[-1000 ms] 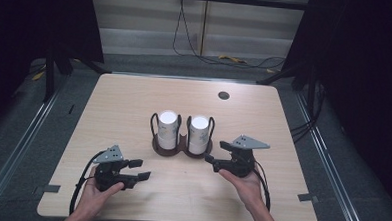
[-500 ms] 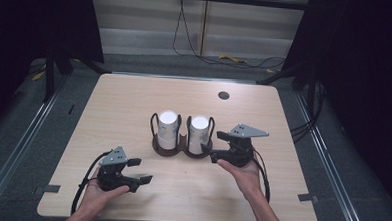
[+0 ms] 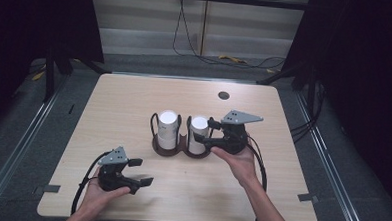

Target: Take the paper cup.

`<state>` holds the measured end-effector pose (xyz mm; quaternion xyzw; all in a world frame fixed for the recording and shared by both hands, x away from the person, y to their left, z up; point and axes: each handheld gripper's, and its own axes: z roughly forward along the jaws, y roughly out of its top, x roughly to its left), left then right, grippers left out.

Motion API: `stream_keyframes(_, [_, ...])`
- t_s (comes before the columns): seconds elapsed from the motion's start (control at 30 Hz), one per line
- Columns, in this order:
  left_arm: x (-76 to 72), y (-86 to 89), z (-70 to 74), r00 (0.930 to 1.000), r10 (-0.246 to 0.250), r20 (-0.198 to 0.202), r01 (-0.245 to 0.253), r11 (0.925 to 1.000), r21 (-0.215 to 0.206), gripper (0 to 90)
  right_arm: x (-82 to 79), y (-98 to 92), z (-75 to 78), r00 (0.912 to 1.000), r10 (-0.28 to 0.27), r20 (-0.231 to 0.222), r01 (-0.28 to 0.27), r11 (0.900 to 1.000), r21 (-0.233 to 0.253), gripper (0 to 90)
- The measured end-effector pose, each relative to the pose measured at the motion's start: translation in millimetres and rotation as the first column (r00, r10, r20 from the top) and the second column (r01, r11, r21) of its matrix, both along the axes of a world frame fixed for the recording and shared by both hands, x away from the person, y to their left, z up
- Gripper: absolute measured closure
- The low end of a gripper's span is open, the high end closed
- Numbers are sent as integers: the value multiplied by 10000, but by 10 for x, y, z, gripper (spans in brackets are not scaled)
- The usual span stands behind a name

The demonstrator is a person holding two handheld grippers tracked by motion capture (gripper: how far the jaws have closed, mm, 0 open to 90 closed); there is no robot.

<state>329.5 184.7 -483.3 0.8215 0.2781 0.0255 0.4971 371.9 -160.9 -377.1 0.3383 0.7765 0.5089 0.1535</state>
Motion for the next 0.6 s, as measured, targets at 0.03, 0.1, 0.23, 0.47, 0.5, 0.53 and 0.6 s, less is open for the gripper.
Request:
stream_keyframes(0.03, [-1, -6, -4, 10000, -28, -5, 28, 10000, 1, 170, 19, 9, 7, 10000, 58, -18, -58, 10000, 50, 305])
stream_keyframes(0.1, [-4, -10, -3, 10000, -6, -37, 6, 10000, -11, 169, 62, 30, 21, 9998, 195, -51, -194, 9997, 130, 305])
stream_keyframes(0.23, [-2, 2, 4, 10000, 38, 29, -38, 10000, 6, 168, 146, 42, 133, 9992, 379, 80, -382, 9983, 435, 301])
stream_keyframes(0.47, [-7, -7, 0, 10000, 24, -3, -24, 10000, 67, 171, 256, 150, 138, 9981, 615, -74, -614, 9980, 114, 299])
stream_keyframes(0.5, [-9, -9, 0, 10000, 29, 0, -29, 10000, 66, 172, 278, 170, 132, 9976, 674, -126, -672, 9977, 95, 297])
stream_keyframes(0.53, [-10, -9, 0, 10000, 21, 13, -21, 9999, 101, 173, 297, 189, 128, 9974, 701, -159, -700, 9975, 48, 297])
stream_keyframes(0.6, [-9, -6, 0, 10000, 0, 40, 0, 9999, 151, 172, 332, 229, 130, 9968, 780, -202, -782, 9969, -76, 297])
